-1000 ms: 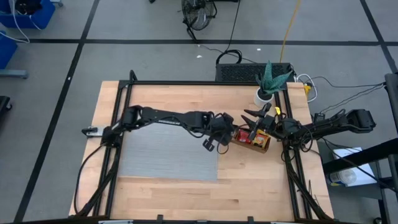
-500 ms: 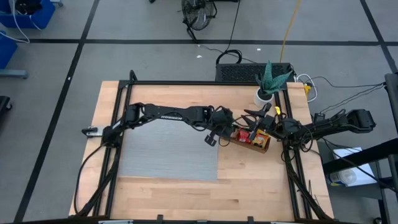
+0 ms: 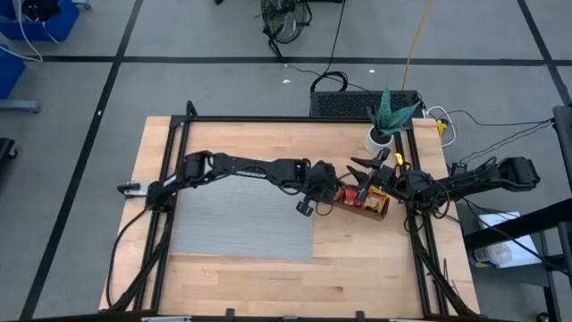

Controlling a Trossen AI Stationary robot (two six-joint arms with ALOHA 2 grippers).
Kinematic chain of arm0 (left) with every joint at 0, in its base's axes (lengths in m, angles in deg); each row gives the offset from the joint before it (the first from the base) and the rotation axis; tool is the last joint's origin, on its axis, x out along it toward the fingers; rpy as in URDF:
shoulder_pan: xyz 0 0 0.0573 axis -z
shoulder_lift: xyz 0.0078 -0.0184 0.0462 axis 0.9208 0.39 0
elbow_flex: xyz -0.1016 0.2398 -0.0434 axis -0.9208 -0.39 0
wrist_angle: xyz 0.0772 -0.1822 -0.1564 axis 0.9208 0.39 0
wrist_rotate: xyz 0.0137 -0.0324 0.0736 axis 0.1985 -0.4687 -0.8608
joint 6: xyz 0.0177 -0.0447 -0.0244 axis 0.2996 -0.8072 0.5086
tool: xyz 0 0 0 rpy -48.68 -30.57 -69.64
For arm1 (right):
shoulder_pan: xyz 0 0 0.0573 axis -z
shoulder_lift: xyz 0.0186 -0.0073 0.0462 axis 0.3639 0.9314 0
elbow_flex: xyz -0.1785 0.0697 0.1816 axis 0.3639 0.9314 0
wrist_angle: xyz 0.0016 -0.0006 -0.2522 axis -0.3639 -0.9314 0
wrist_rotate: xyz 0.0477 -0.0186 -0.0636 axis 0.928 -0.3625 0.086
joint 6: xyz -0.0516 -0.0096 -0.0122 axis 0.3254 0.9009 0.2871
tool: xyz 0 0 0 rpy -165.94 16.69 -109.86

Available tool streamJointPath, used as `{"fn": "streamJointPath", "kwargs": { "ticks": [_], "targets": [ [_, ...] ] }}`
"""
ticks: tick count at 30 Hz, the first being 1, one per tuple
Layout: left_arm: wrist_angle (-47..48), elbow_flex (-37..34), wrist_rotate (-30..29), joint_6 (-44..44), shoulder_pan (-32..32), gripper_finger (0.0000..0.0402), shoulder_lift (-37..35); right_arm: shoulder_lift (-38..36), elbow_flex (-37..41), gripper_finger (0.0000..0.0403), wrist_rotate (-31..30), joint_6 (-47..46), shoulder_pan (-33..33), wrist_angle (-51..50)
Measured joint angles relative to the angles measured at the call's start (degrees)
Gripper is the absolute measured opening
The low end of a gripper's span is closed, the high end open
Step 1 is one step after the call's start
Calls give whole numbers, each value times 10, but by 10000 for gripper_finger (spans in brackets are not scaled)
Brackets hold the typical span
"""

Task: Pick & Place Tea
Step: Put the brown tea bag into the left section of the wooden organizer, then return to Home Position

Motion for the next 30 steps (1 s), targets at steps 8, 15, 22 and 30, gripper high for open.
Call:
{"fn": "streamJointPath", "kwargs": {
  "ticks": [8,15,22,30],
  "targets": [
    [-18,0,-32,-51,14,23,-1,0,0,112,0,1,0,-5],
    [-10,0,-23,-130,19,78,-10,0,0,112,0,1,0,-7],
    [-16,-1,-27,-163,30,171,-31,0,0,112,0,-3,0,-8],
    [70,-1,-2,-184,38,226,-120,-11,0,112,-2,-1,-6,-23]
  ]
}}
